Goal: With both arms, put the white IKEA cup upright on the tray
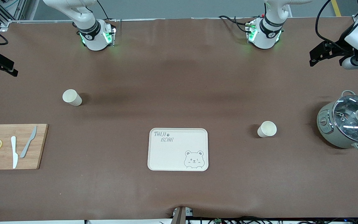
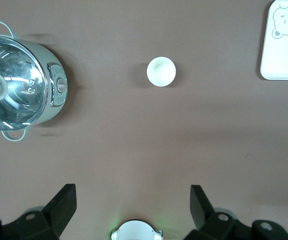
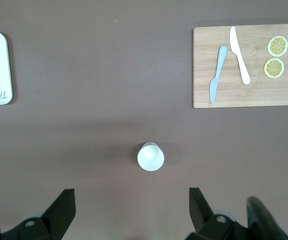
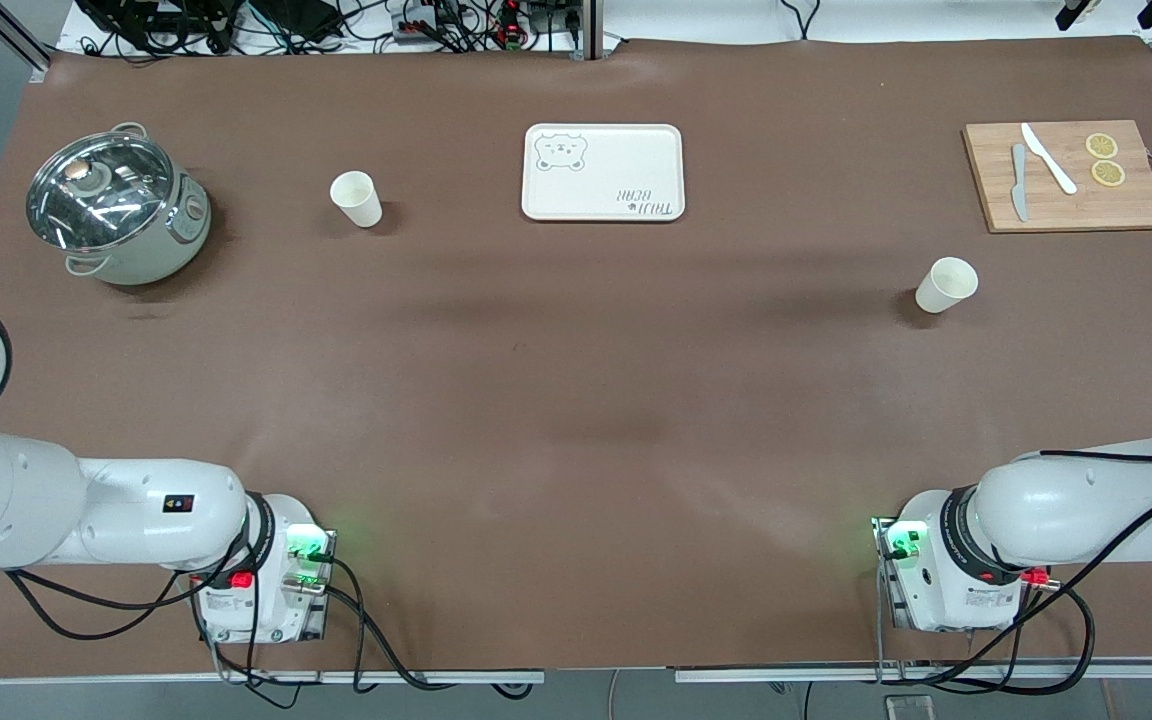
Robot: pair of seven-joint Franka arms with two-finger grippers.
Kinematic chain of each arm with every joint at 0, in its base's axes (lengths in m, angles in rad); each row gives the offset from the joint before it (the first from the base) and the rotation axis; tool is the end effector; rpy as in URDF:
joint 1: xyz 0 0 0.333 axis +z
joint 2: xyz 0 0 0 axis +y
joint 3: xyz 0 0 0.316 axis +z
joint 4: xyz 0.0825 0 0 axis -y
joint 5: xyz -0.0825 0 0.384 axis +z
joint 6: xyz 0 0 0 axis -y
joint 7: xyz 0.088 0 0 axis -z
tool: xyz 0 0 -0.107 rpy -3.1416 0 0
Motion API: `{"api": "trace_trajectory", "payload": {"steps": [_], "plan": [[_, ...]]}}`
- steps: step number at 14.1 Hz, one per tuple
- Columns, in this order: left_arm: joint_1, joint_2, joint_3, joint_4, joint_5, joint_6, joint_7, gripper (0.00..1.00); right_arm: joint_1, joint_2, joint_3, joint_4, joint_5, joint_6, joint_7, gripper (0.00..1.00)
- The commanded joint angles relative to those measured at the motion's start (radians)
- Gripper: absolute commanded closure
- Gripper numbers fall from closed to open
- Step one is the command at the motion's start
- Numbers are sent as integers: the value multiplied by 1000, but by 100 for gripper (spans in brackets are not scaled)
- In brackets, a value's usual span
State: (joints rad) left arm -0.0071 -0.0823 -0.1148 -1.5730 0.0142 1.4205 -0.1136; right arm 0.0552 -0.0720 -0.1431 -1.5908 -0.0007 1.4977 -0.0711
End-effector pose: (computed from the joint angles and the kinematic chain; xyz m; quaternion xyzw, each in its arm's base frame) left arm 0.5089 -0.0635 0.6545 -0.9993 0.0030 0.0337 0.0158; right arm 0.5224 -0.0492 0.6472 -0.9999 0.0082 0.0105 0.0056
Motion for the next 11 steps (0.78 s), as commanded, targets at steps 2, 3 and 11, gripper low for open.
{"api": "trace_trajectory", "payload": {"steps": [2, 3, 11], "plan": [[13, 18, 6, 11, -7, -9, 15, 0, -3, 0, 0, 9, -2, -13, 10, 0], [15, 21, 6, 11, -2, -8, 14, 0, -3, 0, 0, 9, -2, -13, 10, 0], [44, 53, 6, -43, 1, 70, 14, 0, -3, 0, 0, 9, -2, -14, 11, 0]]}}
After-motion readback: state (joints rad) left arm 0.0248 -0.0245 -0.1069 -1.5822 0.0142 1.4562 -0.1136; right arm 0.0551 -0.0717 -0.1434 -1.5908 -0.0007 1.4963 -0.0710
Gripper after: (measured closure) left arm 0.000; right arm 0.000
